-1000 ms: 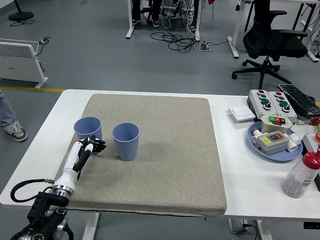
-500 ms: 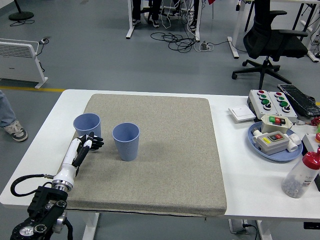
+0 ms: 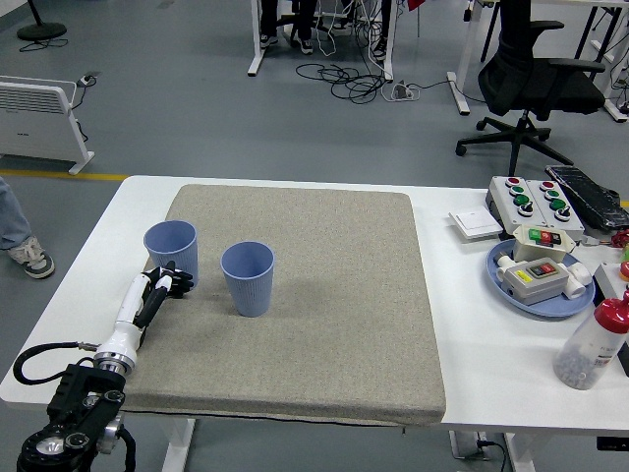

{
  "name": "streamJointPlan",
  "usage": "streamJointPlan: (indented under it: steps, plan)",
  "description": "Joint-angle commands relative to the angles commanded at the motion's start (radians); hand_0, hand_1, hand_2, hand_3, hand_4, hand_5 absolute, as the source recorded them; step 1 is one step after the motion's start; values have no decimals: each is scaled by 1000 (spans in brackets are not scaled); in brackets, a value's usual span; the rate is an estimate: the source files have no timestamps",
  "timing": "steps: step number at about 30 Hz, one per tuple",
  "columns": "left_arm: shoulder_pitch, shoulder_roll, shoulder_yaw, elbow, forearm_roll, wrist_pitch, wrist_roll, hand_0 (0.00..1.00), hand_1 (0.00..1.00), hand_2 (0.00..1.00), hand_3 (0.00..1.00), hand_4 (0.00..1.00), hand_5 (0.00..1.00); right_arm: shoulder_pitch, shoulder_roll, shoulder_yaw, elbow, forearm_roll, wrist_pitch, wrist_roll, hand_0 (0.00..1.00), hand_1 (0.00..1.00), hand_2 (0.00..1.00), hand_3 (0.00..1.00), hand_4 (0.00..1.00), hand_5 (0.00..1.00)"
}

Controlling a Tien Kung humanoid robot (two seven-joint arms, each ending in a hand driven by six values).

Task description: Push cup pick cup insert cup

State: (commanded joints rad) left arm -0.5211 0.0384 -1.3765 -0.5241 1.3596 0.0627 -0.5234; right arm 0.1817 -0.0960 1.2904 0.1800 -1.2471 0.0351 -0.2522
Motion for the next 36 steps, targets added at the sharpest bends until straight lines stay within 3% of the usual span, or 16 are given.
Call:
streamJointPlan:
  steps: [19, 27, 33, 36]
  plan:
    - [-100, -29, -73, 124, 81, -24, -14, 554, 557, 511, 468, 519, 998, 0, 3, -16, 0, 1, 1, -1, 725, 662, 671, 590, 106, 530]
    - [-117, -38, -119, 167, 126, -33, -17, 558, 556, 511, 467, 518, 998, -1, 4, -22, 0, 3, 1, -1, 725, 662, 671, 590, 107, 533]
    - [-90, -17, -61, 115, 81, -22, -12, 559, 557, 512, 468, 519, 998, -1, 4, -23, 0, 6, 1, -2, 725, 662, 671, 590, 107, 531]
    - [-51, 6, -18, 50, 67, 27, -7, 536, 549, 503, 464, 530, 998, -2, 3, -20, 0, 6, 1, -2, 725, 662, 672, 590, 107, 533]
